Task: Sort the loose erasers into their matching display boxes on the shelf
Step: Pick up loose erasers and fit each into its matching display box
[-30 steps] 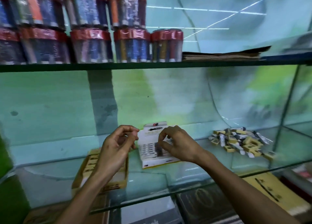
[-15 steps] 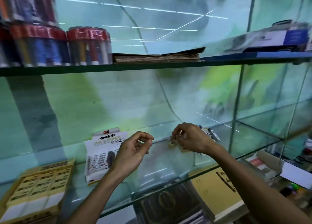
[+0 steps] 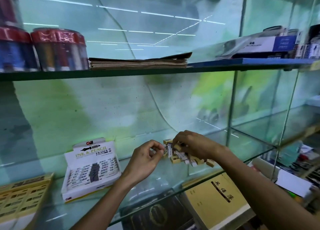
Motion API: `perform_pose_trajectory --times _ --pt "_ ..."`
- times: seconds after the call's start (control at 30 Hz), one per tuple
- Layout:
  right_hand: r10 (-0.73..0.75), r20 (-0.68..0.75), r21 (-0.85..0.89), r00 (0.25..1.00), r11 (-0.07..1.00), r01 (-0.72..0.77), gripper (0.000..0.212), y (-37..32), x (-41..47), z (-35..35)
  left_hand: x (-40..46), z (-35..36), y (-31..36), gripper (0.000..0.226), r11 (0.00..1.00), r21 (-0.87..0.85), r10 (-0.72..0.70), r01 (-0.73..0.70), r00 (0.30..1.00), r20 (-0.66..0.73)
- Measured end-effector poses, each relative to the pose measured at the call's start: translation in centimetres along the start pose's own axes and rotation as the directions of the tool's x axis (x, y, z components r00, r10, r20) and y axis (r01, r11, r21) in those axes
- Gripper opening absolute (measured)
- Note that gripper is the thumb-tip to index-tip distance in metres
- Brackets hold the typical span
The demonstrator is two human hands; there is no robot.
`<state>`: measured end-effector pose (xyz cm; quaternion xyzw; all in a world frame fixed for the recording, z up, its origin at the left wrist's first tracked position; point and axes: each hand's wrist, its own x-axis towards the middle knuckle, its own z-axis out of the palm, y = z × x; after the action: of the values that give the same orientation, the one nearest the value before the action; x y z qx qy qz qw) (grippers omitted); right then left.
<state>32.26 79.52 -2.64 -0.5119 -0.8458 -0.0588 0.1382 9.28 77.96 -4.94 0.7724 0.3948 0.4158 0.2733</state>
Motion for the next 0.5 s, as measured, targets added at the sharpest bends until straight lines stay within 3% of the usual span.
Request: perform_pose_trajectory --times 0.07,0.17,0.3,0.5 --pt "0.157 -0.090 0.303 0.984 0.945 -0.123 0.026 0.4 -0.1 0.3 0.1 0.0 -0.1 0.008 1.000 -0.011 -0.005 0.005 1.000 -0.004" --pt "0.321 -0.072 0.777 0.944 0.612 -0.149 0.025 -0.1 -0.4 0.5 0.2 -0.3 -0.3 0.009 0.999 -0.030 -0.035 0.034 0.999 -0.013" --pt "0.286 -0.069 0.914 0.956 0.401 -0.055 0.029 -1.7 -0.6 0.3 0.4 -0.5 -0.3 0.006 0.980 -0.158 -0.129 0.122 0.991 -0.032" --pt "0.190 -0.066 0.942 0.980 0.334 -0.001 0.032 -4.3 -0.1 0.5 0.5 -1.2 -0.1 0.012 0.917 -0.365 -0.194 0.158 0.979 -0.063"
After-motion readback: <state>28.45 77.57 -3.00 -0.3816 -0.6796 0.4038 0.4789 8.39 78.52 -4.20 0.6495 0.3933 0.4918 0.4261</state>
